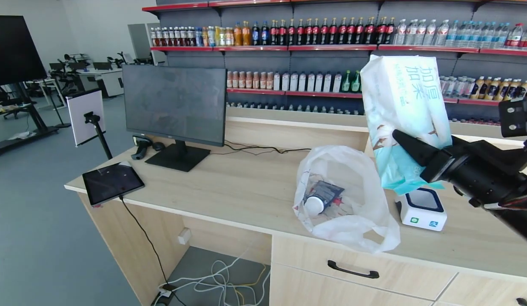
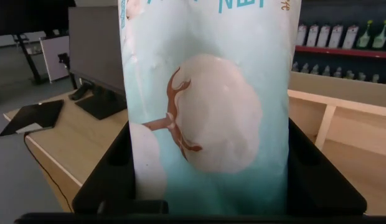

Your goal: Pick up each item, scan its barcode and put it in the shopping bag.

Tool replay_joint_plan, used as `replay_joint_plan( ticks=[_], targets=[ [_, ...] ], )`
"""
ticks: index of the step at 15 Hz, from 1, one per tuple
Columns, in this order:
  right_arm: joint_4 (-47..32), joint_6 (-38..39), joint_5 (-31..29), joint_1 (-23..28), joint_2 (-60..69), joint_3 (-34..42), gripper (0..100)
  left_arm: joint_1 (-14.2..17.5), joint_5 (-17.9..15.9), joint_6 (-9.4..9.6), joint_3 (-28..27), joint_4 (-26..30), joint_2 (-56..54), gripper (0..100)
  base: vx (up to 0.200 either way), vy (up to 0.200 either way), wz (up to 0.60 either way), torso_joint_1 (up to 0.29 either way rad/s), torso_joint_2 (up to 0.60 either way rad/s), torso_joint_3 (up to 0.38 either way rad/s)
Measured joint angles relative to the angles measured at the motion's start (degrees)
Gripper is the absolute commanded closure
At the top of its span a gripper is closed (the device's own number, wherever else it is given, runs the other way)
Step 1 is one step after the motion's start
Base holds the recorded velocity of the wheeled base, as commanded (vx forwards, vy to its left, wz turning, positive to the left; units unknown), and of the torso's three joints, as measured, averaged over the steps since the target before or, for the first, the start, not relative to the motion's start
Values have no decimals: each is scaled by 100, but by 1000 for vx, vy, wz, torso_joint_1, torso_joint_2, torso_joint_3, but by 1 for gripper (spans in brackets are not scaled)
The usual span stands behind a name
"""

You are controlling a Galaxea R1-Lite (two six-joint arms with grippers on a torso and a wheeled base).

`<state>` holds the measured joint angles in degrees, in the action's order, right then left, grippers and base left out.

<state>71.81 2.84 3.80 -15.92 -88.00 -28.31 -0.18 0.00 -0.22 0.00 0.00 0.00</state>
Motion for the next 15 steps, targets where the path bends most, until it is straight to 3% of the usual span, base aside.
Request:
replay_joint_plan(
  ticks=[3, 10, 15],
  targets=[
    [-5, 306, -563, -130, -767, -514, 100, 2, 0, 0, 0, 0, 0, 100, 0, 0, 0, 0, 0, 0],
    [169, 831, -722, -163, -2377, -1532, 100, 0, 0, -2, 0, -13, 0, 100, 0, 0, 0, 0, 0, 0],
    [571, 985, -1152, -334, -3619, -2131, 100, 2, 0, -7, 0, -16, 0, 100, 0, 0, 0, 0, 0, 0]
  ],
)
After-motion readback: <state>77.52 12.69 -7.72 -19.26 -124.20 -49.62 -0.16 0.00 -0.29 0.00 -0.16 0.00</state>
